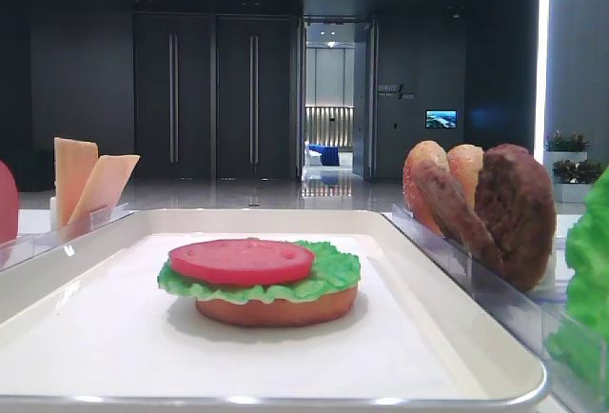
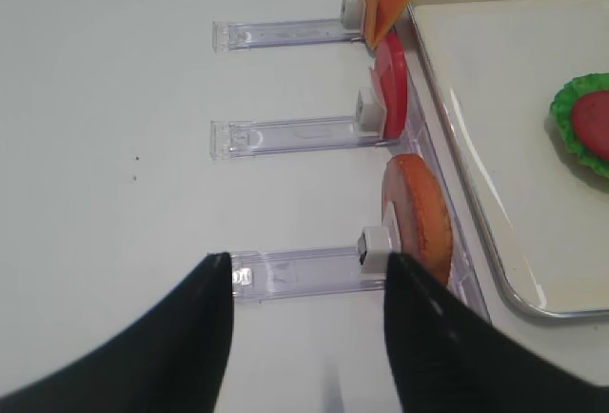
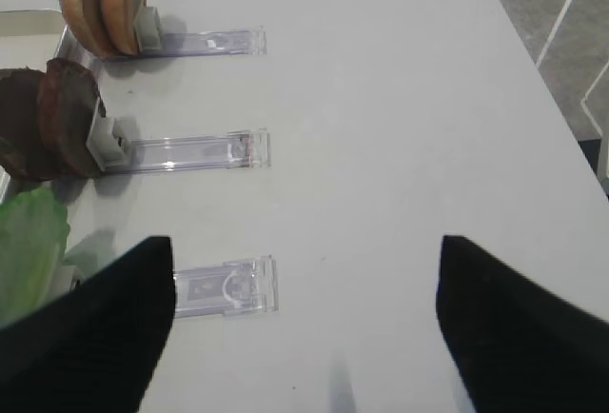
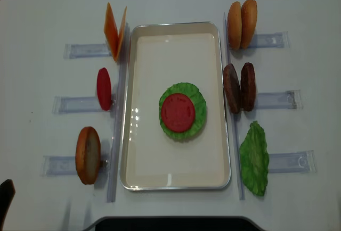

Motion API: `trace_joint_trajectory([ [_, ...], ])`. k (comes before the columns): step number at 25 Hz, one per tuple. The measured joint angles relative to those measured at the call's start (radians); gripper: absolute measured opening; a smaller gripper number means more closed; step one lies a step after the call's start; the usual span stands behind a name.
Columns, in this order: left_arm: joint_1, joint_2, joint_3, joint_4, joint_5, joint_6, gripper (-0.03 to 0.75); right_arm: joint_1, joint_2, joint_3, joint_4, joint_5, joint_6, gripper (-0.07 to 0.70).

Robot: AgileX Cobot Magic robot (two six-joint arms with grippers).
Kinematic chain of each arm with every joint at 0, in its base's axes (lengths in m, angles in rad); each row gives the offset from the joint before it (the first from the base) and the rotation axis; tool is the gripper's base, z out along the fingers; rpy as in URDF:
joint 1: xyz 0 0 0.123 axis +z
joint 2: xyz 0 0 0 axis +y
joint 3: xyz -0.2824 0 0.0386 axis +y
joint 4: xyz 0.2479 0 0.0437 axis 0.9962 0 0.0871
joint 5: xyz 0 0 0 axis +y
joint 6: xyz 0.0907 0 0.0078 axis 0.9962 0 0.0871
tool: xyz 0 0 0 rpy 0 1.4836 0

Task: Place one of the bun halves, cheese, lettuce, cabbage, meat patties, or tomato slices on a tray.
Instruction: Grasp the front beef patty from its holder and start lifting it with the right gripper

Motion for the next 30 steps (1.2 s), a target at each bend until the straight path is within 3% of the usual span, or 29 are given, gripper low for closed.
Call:
trace_joint_trajectory([
  [30, 0.000, 0.000, 0.000, 0.000, 0.000, 0.000, 0.391, 0.000, 0.000, 0.000, 0.000, 0.000, 0.000, 0.538],
])
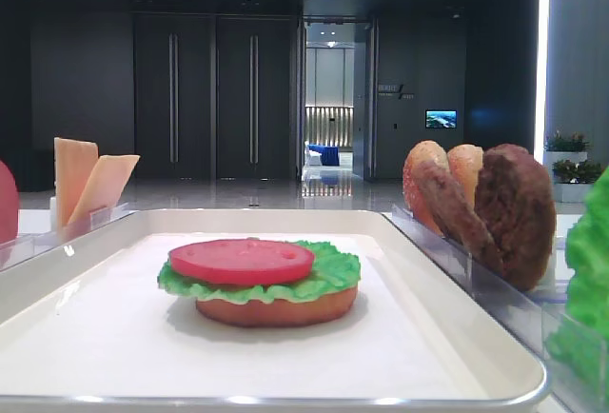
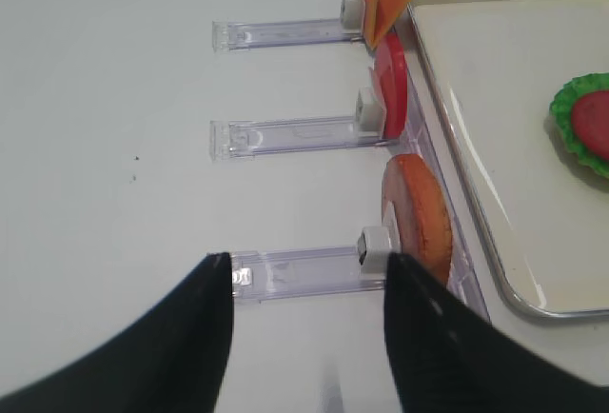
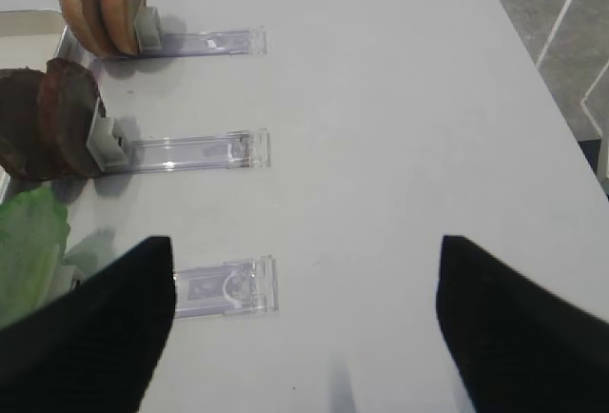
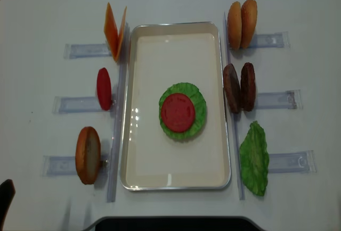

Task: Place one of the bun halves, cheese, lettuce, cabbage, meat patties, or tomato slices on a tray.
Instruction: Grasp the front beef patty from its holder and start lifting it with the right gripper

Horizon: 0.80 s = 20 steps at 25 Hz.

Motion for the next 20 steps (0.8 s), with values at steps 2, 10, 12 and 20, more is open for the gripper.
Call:
trace_joint_trajectory([
  [2, 0.000, 0.000, 0.000, 0.000, 0.000, 0.000, 0.391, 0.000, 0.000, 0.000, 0.000, 0.000, 0.000, 0.538],
  [10, 0.000, 0.000, 0.000, 0.000, 0.000, 0.000, 0.391, 0.000, 0.014, -0.001, -0.007, -0.001, 0.011, 0.538],
  [12, 0.000, 0.000, 0.000, 0.000, 0.000, 0.000, 0.391, 0.000, 0.082, -0.015, -0.007, -0.022, 0.019, 0.538],
  [20, 0.000, 0.000, 0.000, 0.000, 0.000, 0.001, 0.391, 0.000, 0.694, -0.213, -0.008, -0.152, 0.023, 0.538],
])
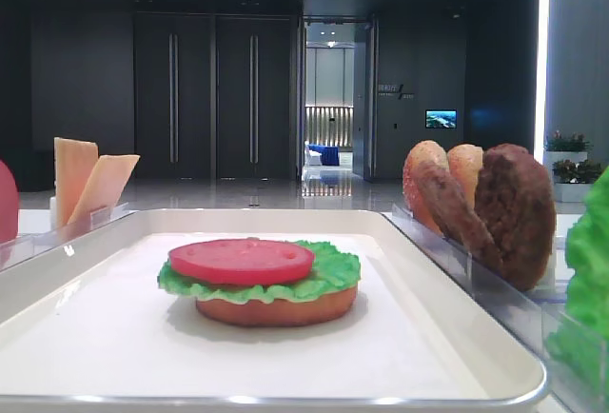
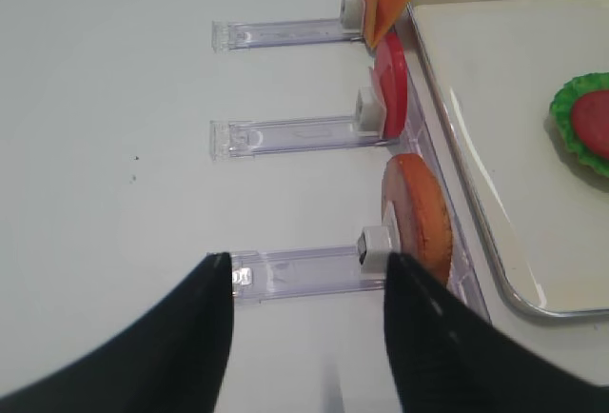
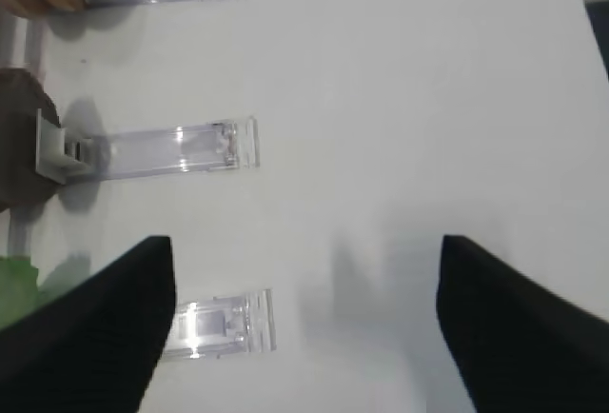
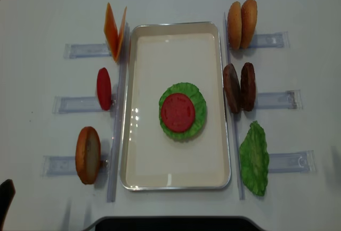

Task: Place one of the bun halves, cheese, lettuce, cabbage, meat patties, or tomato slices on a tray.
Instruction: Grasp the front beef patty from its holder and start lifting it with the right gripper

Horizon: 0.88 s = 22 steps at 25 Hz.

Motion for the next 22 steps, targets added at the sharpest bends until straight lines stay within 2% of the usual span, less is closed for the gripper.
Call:
trace_joint_trajectory([
  [3, 0.000, 0.000, 0.000, 0.000, 0.000, 0.001, 0.391, 0.000, 0.264, -0.109, 0.000, -0.009, 0.000, 0.538],
  [6, 0.000, 0.000, 0.000, 0.000, 0.000, 0.003, 0.391, 0.000, 0.434, -0.207, -0.002, -0.011, -0.002, 0.538],
  [10, 0.000, 0.000, 0.000, 0.000, 0.000, 0.003, 0.391, 0.004, 0.584, -0.309, -0.008, -0.015, -0.003, 0.538],
  [13, 0.000, 0.000, 0.000, 0.000, 0.000, 0.003, 0.391, 0.043, 0.645, -0.364, -0.011, -0.010, -0.001, 0.538],
  [17, 0.000, 0.000, 0.000, 0.000, 0.000, 0.003, 0.391, 0.191, 0.698, -0.430, -0.021, 0.000, 0.084, 0.538],
  [20, 0.000, 0.000, 0.000, 0.000, 0.000, 0.003, 0.391, 0.356, 0.750, -0.494, -0.082, 0.012, 0.206, 0.538],
  [22, 0.000, 0.000, 0.000, 0.000, 0.000, 0.003, 0.391, 0.485, 0.795, -0.541, -0.163, 0.045, 0.285, 0.538],
])
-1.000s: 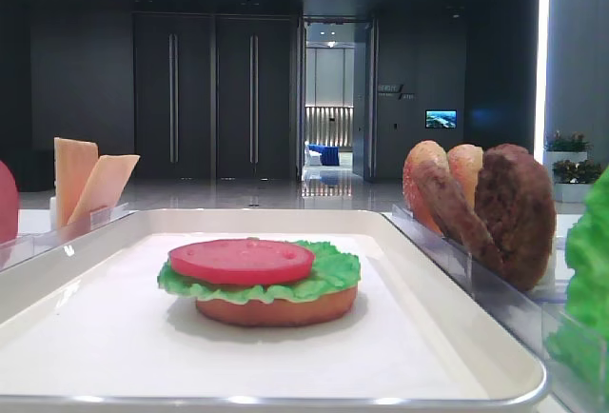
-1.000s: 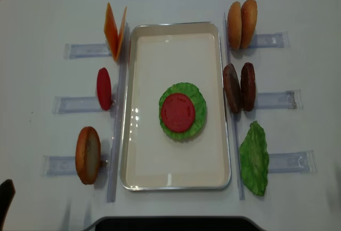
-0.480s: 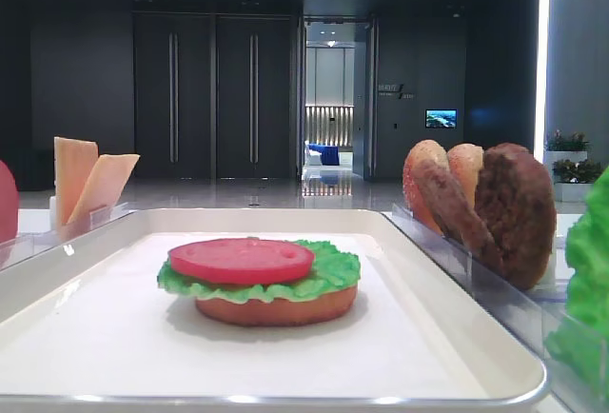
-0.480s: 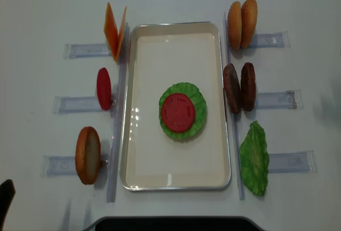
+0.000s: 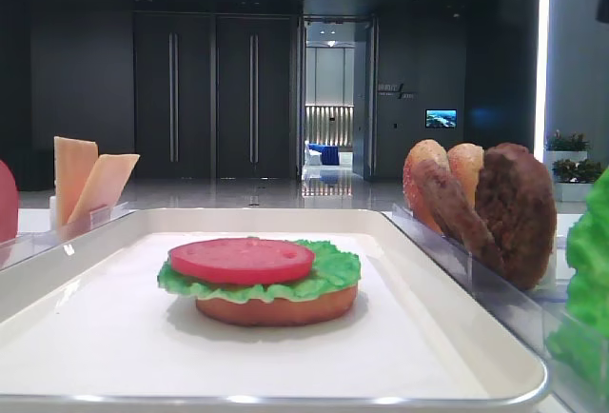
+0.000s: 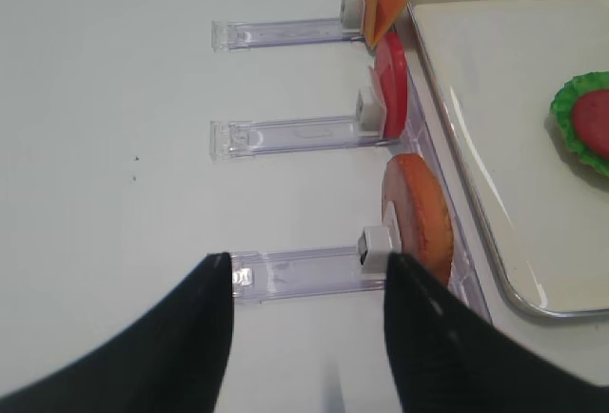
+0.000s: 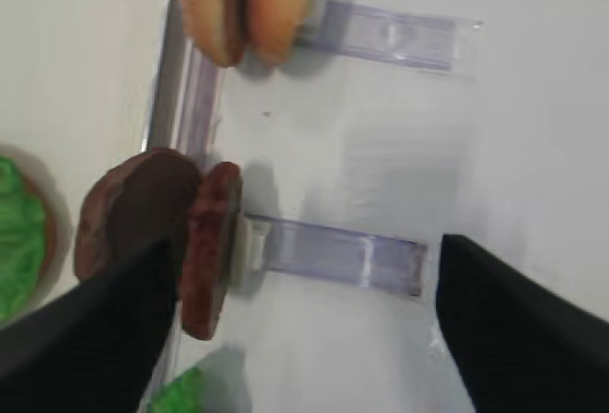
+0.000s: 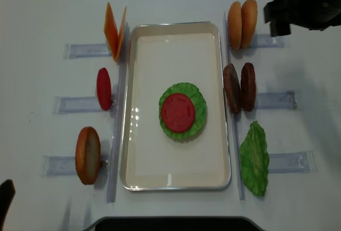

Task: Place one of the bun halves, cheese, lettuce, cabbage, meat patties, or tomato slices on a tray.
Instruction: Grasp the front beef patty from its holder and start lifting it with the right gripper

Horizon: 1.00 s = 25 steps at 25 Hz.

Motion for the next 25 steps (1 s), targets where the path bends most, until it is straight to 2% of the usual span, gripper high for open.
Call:
trace_joint_trajectory([
  [2, 0.000, 0.000, 0.000, 0.000, 0.000, 0.000, 0.391, 0.101, 0.039, -0.036, -0.076, 0.025, 0.074, 0.538],
  [4, 0.000, 0.000, 0.000, 0.000, 0.000, 0.000, 0.391, 0.178, 0.071, -0.070, -0.102, 0.034, 0.117, 0.538],
  [7, 0.000, 0.000, 0.000, 0.000, 0.000, 0.000, 0.391, 0.234, 0.119, -0.114, -0.105, 0.036, 0.153, 0.538],
  [16, 0.000, 0.000, 0.000, 0.000, 0.000, 0.000, 0.391, 0.255, 0.188, -0.155, -0.052, 0.057, 0.176, 0.538],
  [25, 0.000, 0.000, 0.000, 0.000, 0.000, 0.000, 0.391, 0.336, 0.306, -0.162, -0.046, 0.052, 0.223, 0.538],
])
